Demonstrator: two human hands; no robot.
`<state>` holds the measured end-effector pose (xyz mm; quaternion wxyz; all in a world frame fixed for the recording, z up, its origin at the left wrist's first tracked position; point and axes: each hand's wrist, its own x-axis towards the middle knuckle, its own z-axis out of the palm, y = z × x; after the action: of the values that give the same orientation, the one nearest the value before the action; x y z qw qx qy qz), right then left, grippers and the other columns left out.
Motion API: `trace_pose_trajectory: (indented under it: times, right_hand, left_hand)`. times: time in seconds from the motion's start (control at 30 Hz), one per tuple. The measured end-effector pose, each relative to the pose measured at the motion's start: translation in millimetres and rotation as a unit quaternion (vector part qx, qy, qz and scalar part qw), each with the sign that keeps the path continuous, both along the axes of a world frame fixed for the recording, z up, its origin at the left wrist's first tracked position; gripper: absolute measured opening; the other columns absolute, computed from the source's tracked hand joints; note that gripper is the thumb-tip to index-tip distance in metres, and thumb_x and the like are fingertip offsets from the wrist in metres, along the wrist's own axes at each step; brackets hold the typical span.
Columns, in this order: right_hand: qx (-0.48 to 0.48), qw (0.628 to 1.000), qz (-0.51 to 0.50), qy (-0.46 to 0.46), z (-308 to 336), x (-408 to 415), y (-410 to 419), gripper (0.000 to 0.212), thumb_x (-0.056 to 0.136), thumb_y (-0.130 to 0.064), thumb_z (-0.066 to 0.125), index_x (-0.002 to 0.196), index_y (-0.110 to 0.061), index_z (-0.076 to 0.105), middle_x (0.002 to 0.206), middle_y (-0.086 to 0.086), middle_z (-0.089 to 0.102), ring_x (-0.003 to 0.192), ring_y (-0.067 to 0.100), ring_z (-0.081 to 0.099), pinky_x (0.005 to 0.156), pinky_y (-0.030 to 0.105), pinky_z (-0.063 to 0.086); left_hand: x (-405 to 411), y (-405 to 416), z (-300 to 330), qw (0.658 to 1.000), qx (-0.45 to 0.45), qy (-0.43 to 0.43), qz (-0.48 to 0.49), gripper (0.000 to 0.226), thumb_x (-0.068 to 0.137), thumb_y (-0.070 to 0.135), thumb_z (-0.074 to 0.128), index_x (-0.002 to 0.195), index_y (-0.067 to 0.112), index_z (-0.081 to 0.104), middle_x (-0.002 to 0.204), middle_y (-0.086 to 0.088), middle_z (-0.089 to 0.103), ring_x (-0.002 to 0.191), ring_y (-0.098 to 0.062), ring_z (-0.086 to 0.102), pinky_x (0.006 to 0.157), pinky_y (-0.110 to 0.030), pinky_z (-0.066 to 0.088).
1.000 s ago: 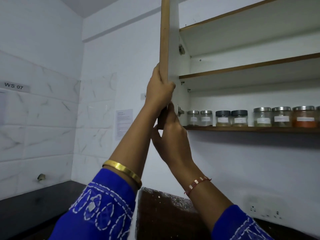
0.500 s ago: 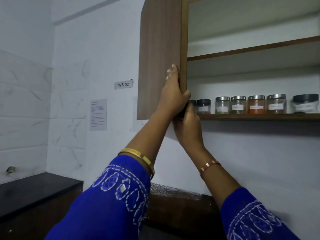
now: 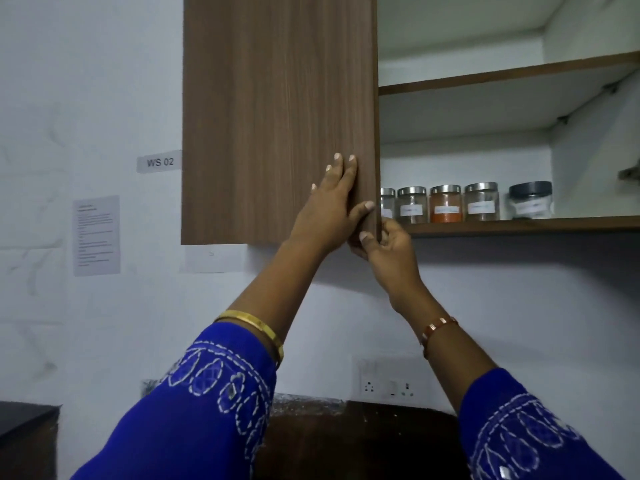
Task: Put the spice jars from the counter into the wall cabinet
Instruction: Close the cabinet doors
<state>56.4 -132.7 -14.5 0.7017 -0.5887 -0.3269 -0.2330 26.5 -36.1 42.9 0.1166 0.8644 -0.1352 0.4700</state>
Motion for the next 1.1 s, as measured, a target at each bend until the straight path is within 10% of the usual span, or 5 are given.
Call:
trace_pose_trajectory:
  times: [0.17, 0.43, 1.1]
  right_hand:
    - [0.076, 0.993, 0.052, 0.071, -2, 43, -7, 0.03, 0.094, 0.0, 0.046, 0.124, 0.005, 0.046, 0.122, 0.023, 0.059, 0.097, 0.024, 0.063, 0.074, 0.019, 0.056]
    - [0.126, 0.981, 0.076, 0.128, 1, 91, -8, 0.019, 0.095, -0.003, 0.047, 0.112, 0.005, 0.05, 0.108, 0.023, 0.057, 0.078, 0.02, 0.065, 0.072, 0.026, 0.057]
    - [0.106, 0.969, -0.215, 0.057, 4, 143, 9, 0.03, 0.086, -0.004, 0.062, 0.071, -0.021, 0.042, 0.089, 0.016, 0.058, 0.077, 0.025, 0.061, 0.063, 0.029, 0.055]
  left_hand:
    - [43, 18, -20, 0.995, 0.084, 0.018, 0.048, 0.07, 0.096, 0.026, 0.044, 0.149, 0.018, -0.001, 0.159, -0.006, -0.008, 0.147, -0.023, -0.003, 0.119, -0.041, 0.004]
    - [90, 26, -29, 0.989, 0.125, 0.051, 0.059, 0.066, 0.098, 0.018, 0.038, 0.149, 0.017, -0.003, 0.158, -0.006, -0.013, 0.147, -0.024, -0.009, 0.119, -0.04, 0.003]
    - [152, 33, -42, 0.987, 0.143, 0.002, 0.078, 0.068, 0.097, 0.019, 0.036, 0.148, 0.014, -0.009, 0.157, -0.008, -0.017, 0.146, -0.026, -0.014, 0.118, -0.044, -0.002]
